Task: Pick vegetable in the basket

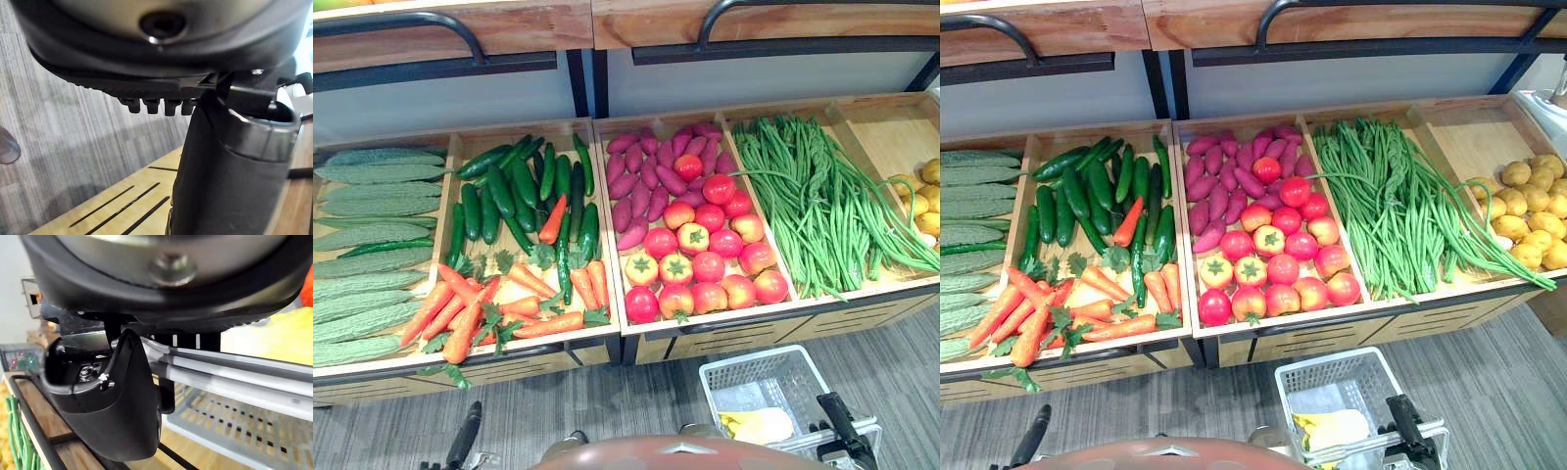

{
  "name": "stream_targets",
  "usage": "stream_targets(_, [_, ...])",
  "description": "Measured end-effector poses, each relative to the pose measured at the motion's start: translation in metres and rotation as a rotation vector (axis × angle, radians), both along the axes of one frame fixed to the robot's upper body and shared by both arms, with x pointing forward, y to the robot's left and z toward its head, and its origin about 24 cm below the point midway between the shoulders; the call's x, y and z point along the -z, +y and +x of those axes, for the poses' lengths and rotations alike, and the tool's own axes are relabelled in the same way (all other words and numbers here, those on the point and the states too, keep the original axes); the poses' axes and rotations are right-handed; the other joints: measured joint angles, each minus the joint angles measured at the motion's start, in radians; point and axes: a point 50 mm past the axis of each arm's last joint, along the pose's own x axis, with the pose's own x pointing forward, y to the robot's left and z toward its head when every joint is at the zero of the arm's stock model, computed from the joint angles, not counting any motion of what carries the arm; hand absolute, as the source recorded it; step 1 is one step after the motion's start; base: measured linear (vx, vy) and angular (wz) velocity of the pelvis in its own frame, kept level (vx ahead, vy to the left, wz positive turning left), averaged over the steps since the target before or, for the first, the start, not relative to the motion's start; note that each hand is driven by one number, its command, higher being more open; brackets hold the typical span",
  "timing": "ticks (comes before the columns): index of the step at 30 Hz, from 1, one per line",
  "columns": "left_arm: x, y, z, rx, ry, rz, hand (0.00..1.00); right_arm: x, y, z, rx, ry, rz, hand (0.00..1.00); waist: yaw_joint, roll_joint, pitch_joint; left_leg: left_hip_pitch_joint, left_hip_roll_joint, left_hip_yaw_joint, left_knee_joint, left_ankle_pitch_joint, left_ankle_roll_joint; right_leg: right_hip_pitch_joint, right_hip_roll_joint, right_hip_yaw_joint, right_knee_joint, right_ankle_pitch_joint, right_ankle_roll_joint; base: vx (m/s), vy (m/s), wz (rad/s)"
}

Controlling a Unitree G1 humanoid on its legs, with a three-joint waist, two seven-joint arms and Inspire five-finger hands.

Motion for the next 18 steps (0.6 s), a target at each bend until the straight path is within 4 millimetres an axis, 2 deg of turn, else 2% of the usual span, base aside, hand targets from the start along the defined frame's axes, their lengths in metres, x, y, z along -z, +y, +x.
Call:
stream_targets(5, [0.001, -0.006, 0.007, 0.071, -0.002, -0.011, 1.0, 0.0, 0.006, 0.015, -0.052, -0.022, -0.018, 0.0, 0.001, -0.014, 0.02, 0.025, -0.001, 0.049, -0.012, -0.002, -0.001, -0.02, 0.001, 0.048, 0.013, -0.001, 0.0, -0.02, 0.035, -0.27])
stream_targets(11, [0.003, -0.015, 0.018, 0.243, 0.011, -0.02, 1.0, 0.003, 0.014, 0.018, -0.095, -0.011, -0.01, 0.0, 0.004, -0.032, 0.035, 0.024, -0.002, 0.05, -0.009, -0.005, 0.0, -0.021, 0.0, 0.047, 0.014, -0.001, 0.0, 0.0, 0.003, -0.01])
stream_targets(18, [0.008, -0.028, 0.021, 0.36, 0.031, -0.055, 1.0, 0.004, 0.019, 0.021, -0.175, 0.051, -0.068, 0.0, 0.007, -0.023, 0.039, 0.019, 0.007, 0.06, 0.045, -0.04, 0.001, -0.014, -0.004, 0.054, 0.021, -0.001, 0.0, 0.0, 0.015, -0.06])
